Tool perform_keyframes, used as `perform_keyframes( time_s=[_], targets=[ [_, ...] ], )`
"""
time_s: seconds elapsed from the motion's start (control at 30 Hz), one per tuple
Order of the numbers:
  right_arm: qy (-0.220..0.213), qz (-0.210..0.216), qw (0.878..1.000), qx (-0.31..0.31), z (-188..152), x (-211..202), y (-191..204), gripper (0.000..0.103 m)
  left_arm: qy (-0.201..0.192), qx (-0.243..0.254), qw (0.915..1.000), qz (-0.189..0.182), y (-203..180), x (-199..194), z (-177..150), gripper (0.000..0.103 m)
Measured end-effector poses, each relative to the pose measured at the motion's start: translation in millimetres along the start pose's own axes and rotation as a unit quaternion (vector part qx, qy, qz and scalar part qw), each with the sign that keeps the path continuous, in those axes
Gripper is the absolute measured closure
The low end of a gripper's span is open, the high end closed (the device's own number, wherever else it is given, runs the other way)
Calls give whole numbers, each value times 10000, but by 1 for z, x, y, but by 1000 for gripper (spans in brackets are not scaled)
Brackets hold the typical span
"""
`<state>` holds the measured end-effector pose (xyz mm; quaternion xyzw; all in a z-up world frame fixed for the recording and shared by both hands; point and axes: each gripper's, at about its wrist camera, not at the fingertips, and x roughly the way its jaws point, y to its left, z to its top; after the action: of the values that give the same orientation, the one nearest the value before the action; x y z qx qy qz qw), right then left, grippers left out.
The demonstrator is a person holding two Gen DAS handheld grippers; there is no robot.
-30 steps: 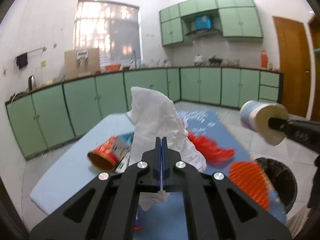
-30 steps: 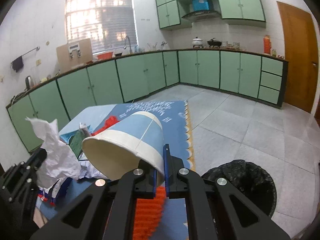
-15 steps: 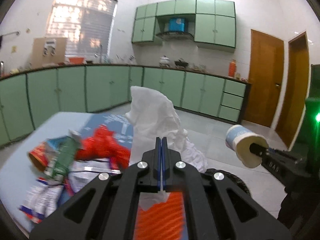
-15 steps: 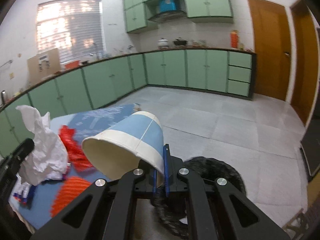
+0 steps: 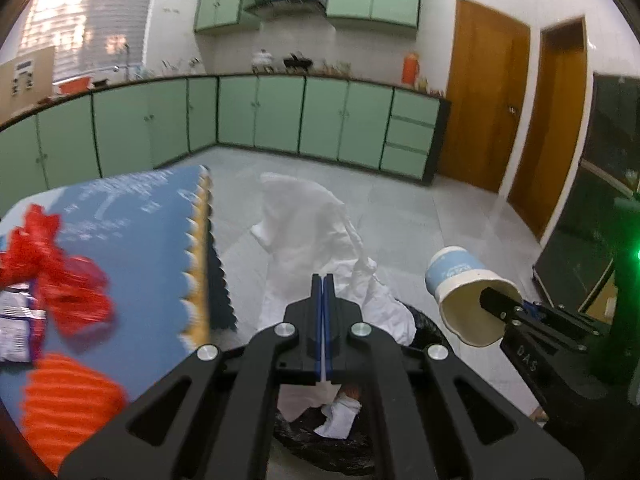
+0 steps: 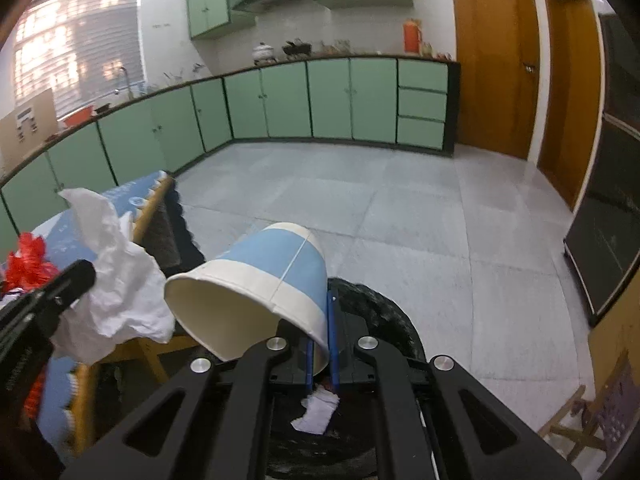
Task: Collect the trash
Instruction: 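Move both tools over the bin and release the cup and tissue, then grasp the second orange foam net with the right tool while the left tool grasps a snack wrapper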
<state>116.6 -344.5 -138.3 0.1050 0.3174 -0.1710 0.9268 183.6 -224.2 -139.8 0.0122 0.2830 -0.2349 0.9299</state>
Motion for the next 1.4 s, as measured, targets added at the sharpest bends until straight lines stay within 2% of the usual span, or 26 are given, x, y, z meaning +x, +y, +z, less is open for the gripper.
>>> perform_keyframes(
  time_s=[0.2, 0.33, 0.43, 0.53, 0.63, 0.7, 0.77, 0.8, 0.87, 0.9, 0.97, 1.0, 1.07, 1.17, 1.27, 1.4],
  targets=[
    [457, 131, 9986, 222, -9, 42, -28, 95, 525, 57, 9985, -145, -14, 48, -14, 99],
    [681, 128, 9972, 282, -12, 57, -40, 83, 661, 89, 9978, -63, -12, 61, -18, 98],
    [681, 155, 9970, 320, -9, 58, -44, 78, 589, 47, 9983, 5, -9, 57, -13, 97],
    [601, 208, 9973, 366, -7, 50, -43, 65, 454, -20, 9989, 89, -5, 44, -4, 95],
    [510, 318, 9974, 407, -5, 38, -42, 65, 248, -77, 9995, 167, 3, 21, 5, 94],
    [416, 429, 9973, 424, 0, 27, -35, 65, 110, -107, 9997, 202, 10, 4, 11, 89],
    [282, 530, 9977, 325, 5, 12, -21, 60, -113, -96, 9994, 321, 18, -20, 14, 71],
    [215, 566, 9978, 273, 6, 4, -14, 57, -228, -88, 9989, 400, 24, -35, 15, 67],
    [42, 702, 9974, 177, 7, -17, 7, 41, -366, -46, 9978, 552, 36, -59, 15, 57],
    [-44, 799, 9967, 126, 7, -28, 17, 37, -441, -11, 9970, 640, 45, -73, 13, 52],
    [-173, 939, 9954, -2, 6, -45, 39, 19, -503, -25, 9954, 816, 64, -96, 10, 40],
    [-237, 1010, 9946, -77, 5, -55, 51, 16, -515, -65, 9943, 927, 76, -107, 7, 35],
    [-286, 1195, 9923, -147, 3, -69, 73, 8, -512, -168, 9911, 1218, 103, -129, 1, 32],
    [-336, 1521, 9873, -309, -1, -87, 108, 6, -489, -259, 9834, 1725, 146, -160, -11, 32],
    [-341, 1772, 9821, -550, -8, -100, 143, 6, -491, -352, 9719, 2274, 180, -187, -24, 32],
    [-168, 2013, 9774, -628, -22, -105, 180, 6, -335, -410, 9590, 2785, 214, -209, -39, 31]
  ],
)
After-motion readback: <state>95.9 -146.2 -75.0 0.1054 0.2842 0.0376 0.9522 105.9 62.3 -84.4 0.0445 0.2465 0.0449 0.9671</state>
